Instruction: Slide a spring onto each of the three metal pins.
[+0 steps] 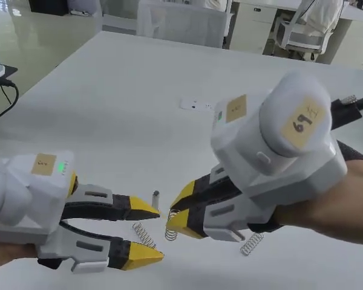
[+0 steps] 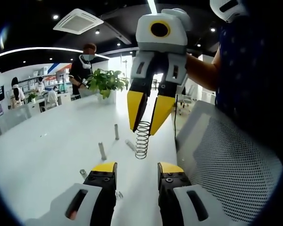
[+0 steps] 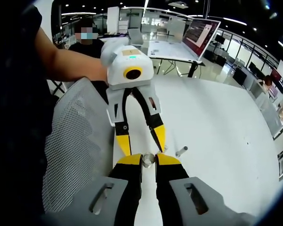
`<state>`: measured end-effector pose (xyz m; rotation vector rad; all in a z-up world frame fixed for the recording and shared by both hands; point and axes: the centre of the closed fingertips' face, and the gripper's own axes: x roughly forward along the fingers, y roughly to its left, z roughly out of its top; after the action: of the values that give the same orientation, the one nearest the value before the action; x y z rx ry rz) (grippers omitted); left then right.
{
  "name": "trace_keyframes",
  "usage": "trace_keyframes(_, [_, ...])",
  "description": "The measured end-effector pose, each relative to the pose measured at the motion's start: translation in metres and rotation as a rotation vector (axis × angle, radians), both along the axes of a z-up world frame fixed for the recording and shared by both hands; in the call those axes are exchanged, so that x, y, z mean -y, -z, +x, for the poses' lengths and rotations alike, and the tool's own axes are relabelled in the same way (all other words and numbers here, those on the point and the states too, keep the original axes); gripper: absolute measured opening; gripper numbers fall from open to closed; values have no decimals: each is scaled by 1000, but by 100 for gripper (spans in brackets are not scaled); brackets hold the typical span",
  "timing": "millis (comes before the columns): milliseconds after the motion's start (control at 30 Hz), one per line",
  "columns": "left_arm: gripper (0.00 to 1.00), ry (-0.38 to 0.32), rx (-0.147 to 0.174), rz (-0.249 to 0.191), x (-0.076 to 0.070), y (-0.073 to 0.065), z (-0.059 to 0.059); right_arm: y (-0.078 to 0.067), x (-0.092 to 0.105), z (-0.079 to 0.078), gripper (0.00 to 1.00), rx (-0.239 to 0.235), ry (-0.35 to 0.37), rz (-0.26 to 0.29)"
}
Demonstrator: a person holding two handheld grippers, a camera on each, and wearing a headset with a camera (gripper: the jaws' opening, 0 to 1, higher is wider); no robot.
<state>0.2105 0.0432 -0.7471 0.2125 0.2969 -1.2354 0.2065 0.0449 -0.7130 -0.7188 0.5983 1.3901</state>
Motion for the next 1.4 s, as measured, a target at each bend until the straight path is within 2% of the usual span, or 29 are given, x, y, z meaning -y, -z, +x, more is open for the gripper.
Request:
trace_keyframes(300, [39,-119,-14,-28,-26,1,8,-2,-1,16,8,10,33,26])
trace_keyframes(567, [51,-201,-19,-47,-40,5,13,0,1,30,8,22,64,33])
trace_keyframes(667, [57,-245,-21,-68,-45,4,14,-1,0,37,8,24,89,50])
trace_keyframes(800, [62,-288,-30,-81,-53,8,14,1,-1,47,8,46,112,54])
trace_keyframes(1167, [70,-342,-62,-87,-61,17,10,6,-13,70,8,47,158,80])
trace_keyframes(1400, [73,-343,-53,-97,-58,14,9,20,-19,84,8,25,180,51])
